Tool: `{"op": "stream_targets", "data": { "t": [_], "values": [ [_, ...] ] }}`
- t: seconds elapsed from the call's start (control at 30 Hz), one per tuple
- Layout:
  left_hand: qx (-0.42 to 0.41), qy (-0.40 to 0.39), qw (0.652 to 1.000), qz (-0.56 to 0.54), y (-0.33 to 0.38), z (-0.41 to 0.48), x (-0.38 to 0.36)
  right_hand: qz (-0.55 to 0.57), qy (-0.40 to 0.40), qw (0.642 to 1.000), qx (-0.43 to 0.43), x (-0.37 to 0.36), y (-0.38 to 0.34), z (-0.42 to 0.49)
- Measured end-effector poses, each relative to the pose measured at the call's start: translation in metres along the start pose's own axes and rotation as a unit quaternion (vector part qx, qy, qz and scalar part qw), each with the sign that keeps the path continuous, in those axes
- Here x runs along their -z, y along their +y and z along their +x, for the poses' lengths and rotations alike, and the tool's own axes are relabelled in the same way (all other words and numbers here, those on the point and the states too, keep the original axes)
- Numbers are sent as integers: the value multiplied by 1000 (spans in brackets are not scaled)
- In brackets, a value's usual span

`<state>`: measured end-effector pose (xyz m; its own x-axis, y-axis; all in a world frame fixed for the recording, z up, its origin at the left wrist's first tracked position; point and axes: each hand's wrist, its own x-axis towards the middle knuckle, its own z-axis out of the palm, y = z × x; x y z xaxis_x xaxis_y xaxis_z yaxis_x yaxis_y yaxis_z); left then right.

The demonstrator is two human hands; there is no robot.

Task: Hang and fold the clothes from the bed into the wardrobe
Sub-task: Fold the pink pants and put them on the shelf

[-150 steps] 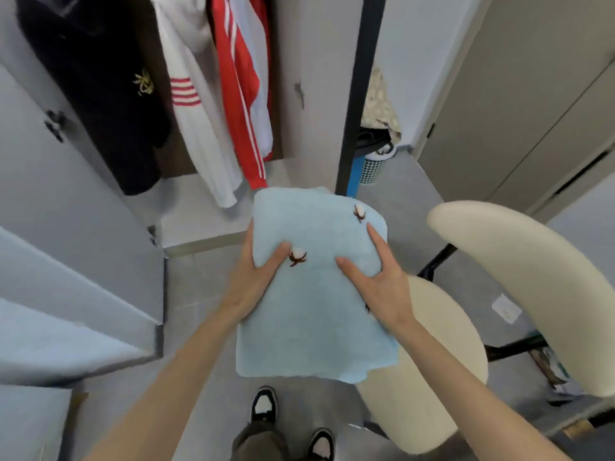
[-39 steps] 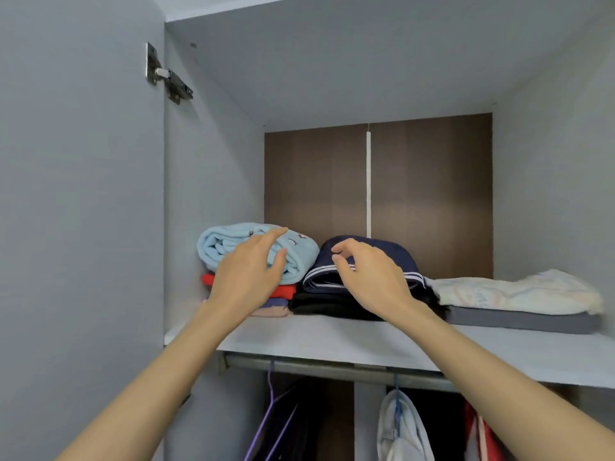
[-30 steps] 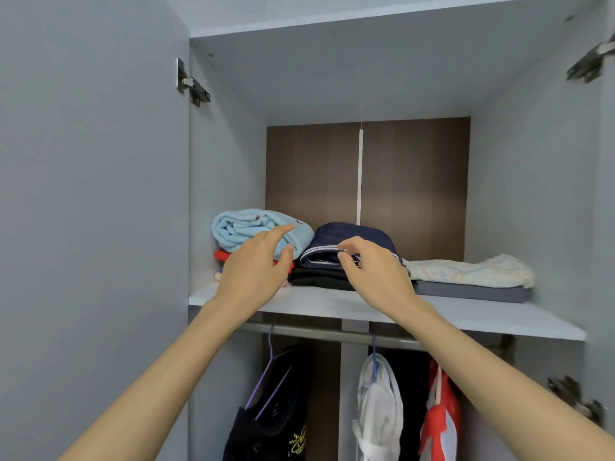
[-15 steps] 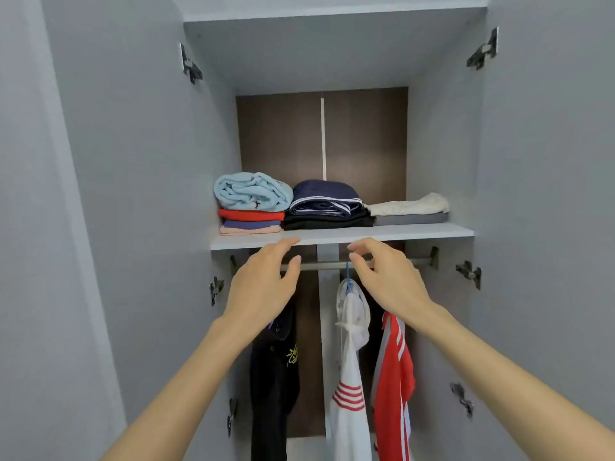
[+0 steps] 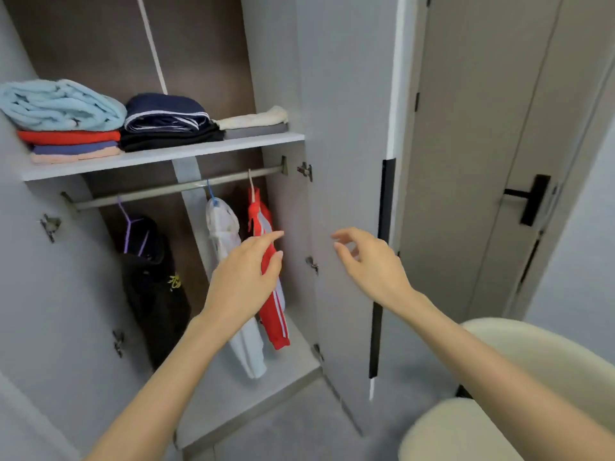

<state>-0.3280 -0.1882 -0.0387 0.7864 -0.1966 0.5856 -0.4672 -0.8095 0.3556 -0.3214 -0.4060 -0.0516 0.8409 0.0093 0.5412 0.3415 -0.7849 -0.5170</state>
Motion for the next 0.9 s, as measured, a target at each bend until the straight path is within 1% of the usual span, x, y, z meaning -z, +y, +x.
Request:
{"op": "stream_targets", "data": {
  "t": [0.17,0.3,0.5,0.67,0.8,0.9],
  "values": [
    [-40,-79,995,-49,68,-25,-74,-34,12,993,-116,48,73,-84],
    [-61,-154,982,-90,127,-50,-141,-61,11,980,-191,85,130,-157],
    [-125,-261,946,-144,212,-94,-226,-75,46,938,-335,135,200,-274],
    [-176,-349,906,-162,285,-135,-289,-105,74,881,-455,168,241,-370],
    [-200,-422,871,-153,340,-179,-339,-106,86,820,-556,184,264,-453],
    [-221,-482,835,-147,373,-219,-374,-107,81,773,-621,188,279,-517]
  ]
}}
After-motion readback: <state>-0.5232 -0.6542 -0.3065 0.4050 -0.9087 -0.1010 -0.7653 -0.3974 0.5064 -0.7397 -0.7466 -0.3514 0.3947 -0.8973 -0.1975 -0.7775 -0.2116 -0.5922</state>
